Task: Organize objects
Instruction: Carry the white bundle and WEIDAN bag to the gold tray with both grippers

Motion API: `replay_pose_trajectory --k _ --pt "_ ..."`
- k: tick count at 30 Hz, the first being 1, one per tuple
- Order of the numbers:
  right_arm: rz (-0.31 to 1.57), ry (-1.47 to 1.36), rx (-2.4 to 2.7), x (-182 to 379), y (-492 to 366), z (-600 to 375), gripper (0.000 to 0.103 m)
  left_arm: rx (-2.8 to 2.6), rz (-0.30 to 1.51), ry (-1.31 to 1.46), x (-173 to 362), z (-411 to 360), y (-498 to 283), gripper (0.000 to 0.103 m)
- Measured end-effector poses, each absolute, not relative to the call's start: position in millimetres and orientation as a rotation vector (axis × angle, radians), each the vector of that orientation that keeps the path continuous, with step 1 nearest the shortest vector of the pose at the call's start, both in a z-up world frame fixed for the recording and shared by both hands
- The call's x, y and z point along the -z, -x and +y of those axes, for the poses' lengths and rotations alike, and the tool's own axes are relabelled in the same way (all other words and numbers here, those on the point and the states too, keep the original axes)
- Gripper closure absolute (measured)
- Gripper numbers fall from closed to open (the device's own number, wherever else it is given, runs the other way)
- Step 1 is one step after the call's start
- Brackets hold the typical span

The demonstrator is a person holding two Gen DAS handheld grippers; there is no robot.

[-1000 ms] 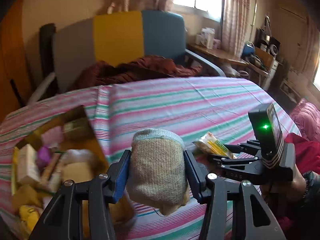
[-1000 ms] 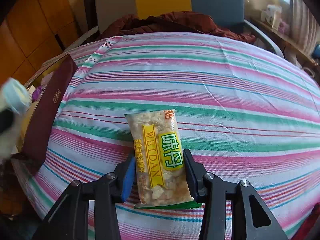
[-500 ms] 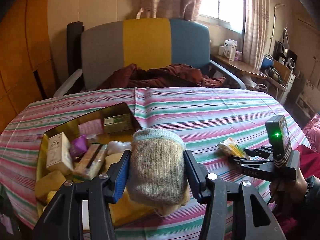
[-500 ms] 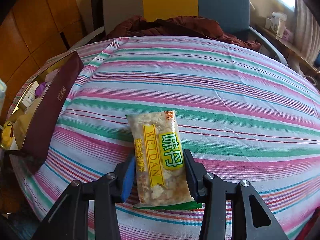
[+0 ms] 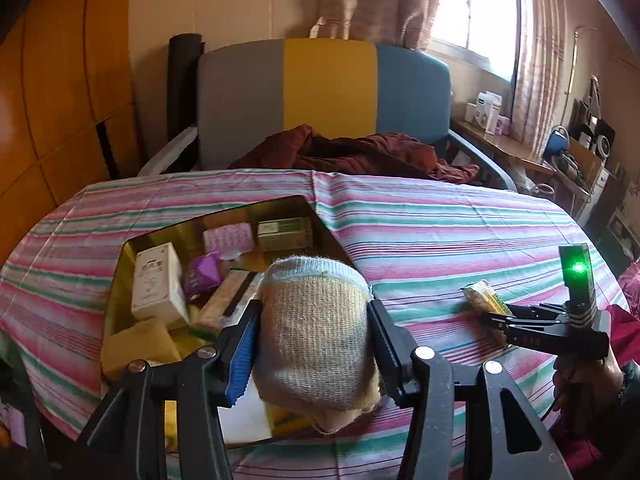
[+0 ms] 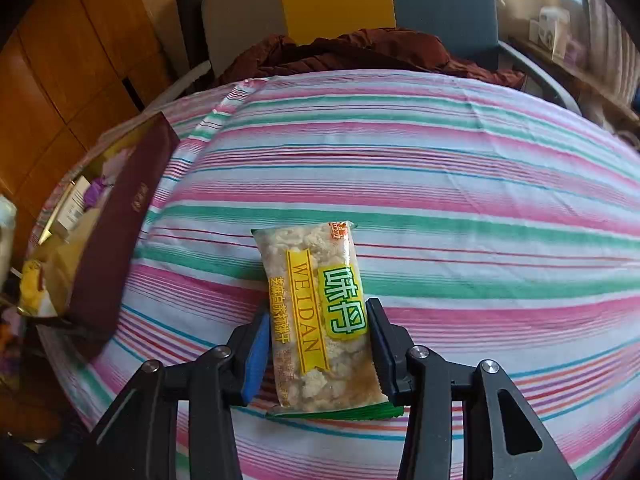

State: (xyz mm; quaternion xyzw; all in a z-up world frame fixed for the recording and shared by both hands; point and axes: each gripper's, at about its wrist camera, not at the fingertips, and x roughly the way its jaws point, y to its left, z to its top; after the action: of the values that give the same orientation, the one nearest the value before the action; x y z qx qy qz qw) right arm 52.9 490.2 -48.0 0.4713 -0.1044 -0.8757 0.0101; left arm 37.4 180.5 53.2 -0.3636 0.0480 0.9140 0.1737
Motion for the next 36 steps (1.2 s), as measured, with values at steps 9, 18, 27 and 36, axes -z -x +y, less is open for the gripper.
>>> replay_pose_trajectory --k 9,18,27,36 --pt "-0.547 -1.440 2.688 47.9 -51.9 481.5 0.057 -2.620 0.063 1.091 -39.8 147.6 -33.5 0.050" --pt "-0.684 -1.405 2.638 40.4 -50.2 479.1 0.058 -2.687 -0.086 1.095 -40.4 94.9 -31.4 0.050" --pt "-0.558 -1.252 2.571 -6.8 -32.3 423.2 0.058 -2.699 -0.211 1.132 -31.2 59.6 -29.5 0.050" --pt "-0.398 -1.189 2.472 -33.0 4.5 346.2 0.058 -2.610 -0.280 1.158 -26.0 69.3 -12.6 0.050"
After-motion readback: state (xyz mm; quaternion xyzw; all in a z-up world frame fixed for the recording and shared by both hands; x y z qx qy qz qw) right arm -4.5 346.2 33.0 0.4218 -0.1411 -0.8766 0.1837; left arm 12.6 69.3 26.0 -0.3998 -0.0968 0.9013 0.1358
